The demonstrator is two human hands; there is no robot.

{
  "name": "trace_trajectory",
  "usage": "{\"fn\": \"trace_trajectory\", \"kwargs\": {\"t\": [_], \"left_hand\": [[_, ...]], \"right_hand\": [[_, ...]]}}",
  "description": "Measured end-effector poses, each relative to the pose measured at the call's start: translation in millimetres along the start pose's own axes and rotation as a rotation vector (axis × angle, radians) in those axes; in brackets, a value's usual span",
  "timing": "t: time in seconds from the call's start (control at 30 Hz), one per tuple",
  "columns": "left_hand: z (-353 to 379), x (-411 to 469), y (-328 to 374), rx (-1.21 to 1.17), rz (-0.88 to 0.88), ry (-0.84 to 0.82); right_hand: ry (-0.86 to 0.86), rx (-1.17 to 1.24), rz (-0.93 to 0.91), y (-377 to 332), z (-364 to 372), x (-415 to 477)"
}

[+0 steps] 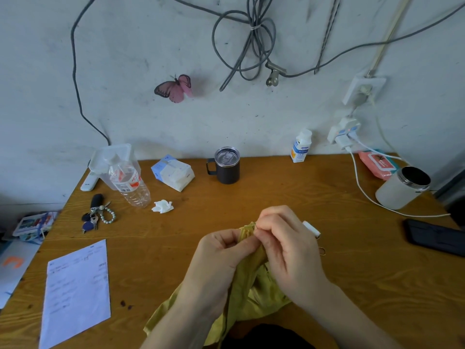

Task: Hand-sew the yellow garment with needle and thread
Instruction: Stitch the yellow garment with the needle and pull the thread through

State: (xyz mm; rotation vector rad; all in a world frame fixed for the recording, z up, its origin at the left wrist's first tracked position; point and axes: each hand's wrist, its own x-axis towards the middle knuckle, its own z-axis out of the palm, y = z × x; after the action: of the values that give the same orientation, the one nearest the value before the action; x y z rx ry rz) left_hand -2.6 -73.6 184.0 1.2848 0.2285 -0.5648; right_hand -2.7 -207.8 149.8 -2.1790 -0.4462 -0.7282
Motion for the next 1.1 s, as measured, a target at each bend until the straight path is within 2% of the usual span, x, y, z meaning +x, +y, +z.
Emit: {"fn": "trace_trajectory", "kwargs": {"t": [0.17, 0.3, 0.53, 0.7, 0.87, 1.1], "left_hand": [[5, 5, 0, -0.007, -0.051, 0.084], [10, 4, -5, -0.015, -0.071, 0.119], [7, 2, 0, 0.030, 0.084, 0.181], [-1, 2, 1, -0.074, 0.112, 0.196], [-9, 2, 5, -0.117, 0.147, 0.199], [-18, 2, 7, -0.120, 0.165, 0.226]], "right_hand": [[0.151, -0.043, -0.101, -1, 12, 0], [0.170, 0.067, -0.120, -7, 16, 6], [0.066, 0.747, 0.399, -17, 4, 25], [0.105, 1.181, 0.778, -11, -8, 27], [0.198, 1.352, 0.858, -4, -19, 27], [0.290, 1.369, 0.887, 13, -32, 23]]}}
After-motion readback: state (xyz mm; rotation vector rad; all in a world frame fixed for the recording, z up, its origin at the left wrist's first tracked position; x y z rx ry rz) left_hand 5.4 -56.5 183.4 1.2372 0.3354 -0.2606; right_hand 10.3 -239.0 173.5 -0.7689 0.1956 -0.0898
